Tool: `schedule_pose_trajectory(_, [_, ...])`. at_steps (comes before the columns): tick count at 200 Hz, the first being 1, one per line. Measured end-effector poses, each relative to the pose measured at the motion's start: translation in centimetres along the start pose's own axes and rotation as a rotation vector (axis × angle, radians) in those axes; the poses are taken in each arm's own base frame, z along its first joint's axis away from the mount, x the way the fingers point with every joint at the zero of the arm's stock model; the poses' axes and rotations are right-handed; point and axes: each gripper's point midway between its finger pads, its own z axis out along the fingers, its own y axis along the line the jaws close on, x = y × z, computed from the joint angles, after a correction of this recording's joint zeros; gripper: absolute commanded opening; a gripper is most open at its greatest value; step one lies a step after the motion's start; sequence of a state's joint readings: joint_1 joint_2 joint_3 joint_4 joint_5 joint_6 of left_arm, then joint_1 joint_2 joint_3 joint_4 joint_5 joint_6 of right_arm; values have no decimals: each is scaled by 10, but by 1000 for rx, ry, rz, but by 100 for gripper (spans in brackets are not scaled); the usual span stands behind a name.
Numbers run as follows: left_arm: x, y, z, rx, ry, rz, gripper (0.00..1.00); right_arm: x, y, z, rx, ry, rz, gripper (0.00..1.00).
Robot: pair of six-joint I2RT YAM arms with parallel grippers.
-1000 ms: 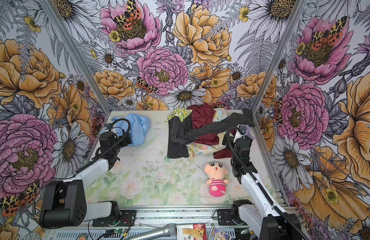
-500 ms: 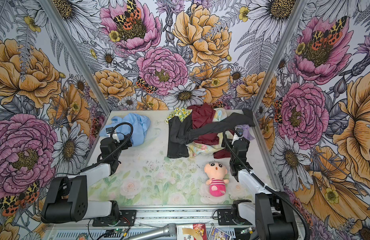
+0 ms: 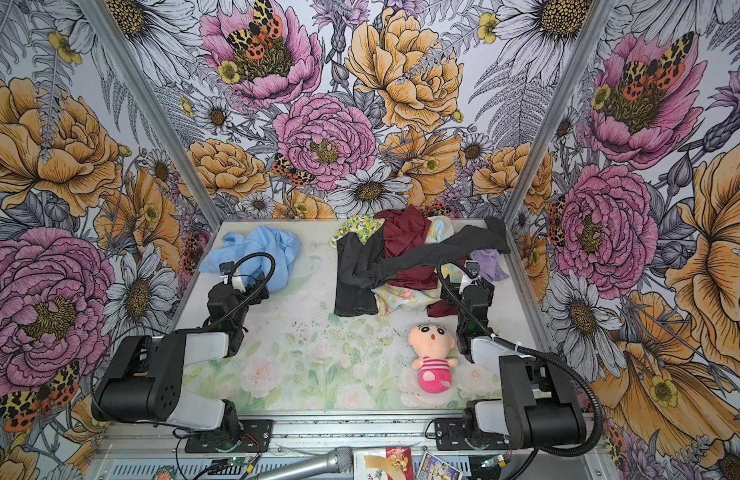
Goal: Pick out a specific cloth from the pile
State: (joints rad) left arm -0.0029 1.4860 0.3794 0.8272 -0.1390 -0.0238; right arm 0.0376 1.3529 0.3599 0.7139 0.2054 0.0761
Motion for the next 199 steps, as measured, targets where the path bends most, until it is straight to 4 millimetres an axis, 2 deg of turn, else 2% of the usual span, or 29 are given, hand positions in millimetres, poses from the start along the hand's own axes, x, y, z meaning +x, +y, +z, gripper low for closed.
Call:
schedule_pose_trajectory(31, [12, -9, -1, 14, 3, 40, 99, 11, -1, 7, 4, 4, -2, 100])
schedule_pose_trajectory(77, [7, -11, 0, 13, -25, 55, 99, 30, 3, 17, -14, 29, -12, 99])
schedule_pose_trajectory(129, [3, 0, 3, -5, -25, 46, 99, 20, -7, 24, -19, 17, 12, 99])
schedule_pose_trajectory(199, [4, 1, 3, -2, -21, 46, 99, 21, -3, 24, -41, 21, 13, 100])
